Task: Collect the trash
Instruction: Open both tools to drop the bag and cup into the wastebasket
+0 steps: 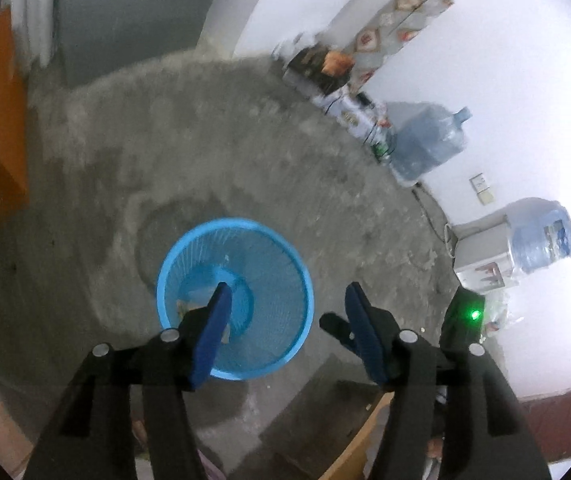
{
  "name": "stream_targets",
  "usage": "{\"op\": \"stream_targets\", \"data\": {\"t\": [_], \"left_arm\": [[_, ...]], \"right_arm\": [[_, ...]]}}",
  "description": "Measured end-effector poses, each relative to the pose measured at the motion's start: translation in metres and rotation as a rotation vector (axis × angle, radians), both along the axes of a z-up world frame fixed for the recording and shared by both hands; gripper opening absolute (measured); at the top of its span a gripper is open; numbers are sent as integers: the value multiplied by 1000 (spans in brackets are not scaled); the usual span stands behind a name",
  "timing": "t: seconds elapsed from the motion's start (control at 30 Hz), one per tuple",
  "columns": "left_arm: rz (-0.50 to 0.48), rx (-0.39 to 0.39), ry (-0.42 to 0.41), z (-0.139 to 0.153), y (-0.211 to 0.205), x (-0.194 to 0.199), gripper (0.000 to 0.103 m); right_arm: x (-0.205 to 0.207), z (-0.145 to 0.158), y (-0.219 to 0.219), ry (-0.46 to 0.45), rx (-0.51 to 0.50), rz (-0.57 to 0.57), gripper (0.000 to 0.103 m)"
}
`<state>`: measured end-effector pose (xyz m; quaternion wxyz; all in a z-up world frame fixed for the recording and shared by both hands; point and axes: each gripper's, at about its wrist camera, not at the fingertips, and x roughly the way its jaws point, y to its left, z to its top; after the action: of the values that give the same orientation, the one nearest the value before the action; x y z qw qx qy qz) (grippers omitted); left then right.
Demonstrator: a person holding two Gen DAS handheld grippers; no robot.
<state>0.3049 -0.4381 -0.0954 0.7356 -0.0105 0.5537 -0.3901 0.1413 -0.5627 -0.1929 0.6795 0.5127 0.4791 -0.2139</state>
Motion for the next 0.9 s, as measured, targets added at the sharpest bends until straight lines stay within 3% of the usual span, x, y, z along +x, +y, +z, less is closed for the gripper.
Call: {"op": "stream_targets", "data": {"t": [0.13,0.2,0.37,0.47,0.63,0.9], "left_arm": [[-22,-91,-64,41,22,-25,77],[-51,-124,-112,59,36,-41,81],[-104,-146,-253,99,80,-87,92],[-91,-159,-282,115,109,-105,97],[-11,-217,-356,143,174,-135,97],[198,-260,-375,165,279,-171,97]], "right_arm": [[-13,47,18,-55,-148,41,75],[-19,71,29,-89,-225,60,75],[-38,138,68,-180,-445,129,83],[-47,170,89,-213,-547,149,88],[-46,207,123,-214,-685,192,94],[-39,247,180,-294,-748,294,95]]}}
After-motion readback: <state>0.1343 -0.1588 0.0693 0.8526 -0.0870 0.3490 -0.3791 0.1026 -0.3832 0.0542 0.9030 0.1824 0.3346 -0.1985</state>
